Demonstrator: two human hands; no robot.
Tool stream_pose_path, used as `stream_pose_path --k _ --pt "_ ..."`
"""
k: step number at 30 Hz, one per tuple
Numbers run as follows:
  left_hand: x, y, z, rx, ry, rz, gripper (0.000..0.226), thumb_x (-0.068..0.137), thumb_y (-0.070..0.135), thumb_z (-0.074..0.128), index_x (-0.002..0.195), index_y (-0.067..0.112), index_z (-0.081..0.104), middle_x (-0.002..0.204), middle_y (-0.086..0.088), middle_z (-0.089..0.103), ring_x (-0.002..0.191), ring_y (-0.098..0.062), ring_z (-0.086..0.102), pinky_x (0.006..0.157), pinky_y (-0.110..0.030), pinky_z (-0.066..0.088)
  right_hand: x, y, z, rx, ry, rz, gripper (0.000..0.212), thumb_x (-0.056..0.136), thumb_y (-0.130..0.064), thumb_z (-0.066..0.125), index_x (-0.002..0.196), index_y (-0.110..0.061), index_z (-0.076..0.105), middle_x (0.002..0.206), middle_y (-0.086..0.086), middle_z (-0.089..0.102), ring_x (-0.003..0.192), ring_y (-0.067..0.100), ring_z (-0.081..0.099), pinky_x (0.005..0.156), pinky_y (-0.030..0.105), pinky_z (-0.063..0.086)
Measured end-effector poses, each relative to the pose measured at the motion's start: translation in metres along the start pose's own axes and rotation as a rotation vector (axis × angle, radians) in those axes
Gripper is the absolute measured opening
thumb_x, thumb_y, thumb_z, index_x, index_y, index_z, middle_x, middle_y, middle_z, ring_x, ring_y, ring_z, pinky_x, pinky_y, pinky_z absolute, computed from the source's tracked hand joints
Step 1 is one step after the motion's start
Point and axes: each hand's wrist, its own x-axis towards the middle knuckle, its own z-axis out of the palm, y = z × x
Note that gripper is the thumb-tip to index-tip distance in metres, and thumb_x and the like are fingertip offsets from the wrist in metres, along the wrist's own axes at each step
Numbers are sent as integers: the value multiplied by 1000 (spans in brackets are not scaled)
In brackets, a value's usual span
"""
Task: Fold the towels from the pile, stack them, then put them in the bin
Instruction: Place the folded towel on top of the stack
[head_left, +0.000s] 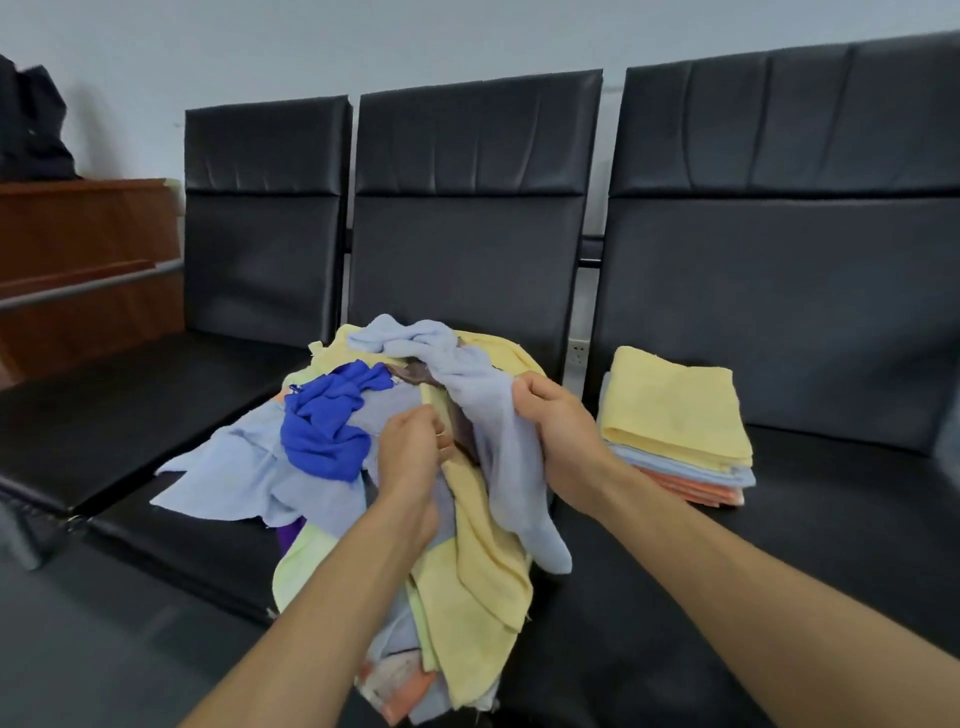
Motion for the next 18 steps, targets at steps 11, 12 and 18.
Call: stream_pose_path --k 11,12,18 --pt "2 -12 20 -83 -194 -174 10 94 7 52 85 10 53 82 -8 56 69 -20 56 63 -32 49 -47 -24 -73 -82 -590 393 21 99 -19 51 82 -8 59 81 1 59 73 9 59 66 19 47" --pt "3 -14 20 -33 -182 -133 10 92 4 51 85 10 53 80 -8 55 67 -19 55 60 -31 47 -48 -22 -74 -149 -558 399 22 98 -21 52 83 -7 60 80 1 61 73 10 59 65 20 47" --pt "-10 -12 7 189 -417 -37 31 81 -1 45 104 9 65 96 -13 71 91 -28 65 83 -42 53 -19 0 -68 -517 -50 245 26 97 -32 54 95 -10 67 97 5 69 82 15 61 70 25 51"
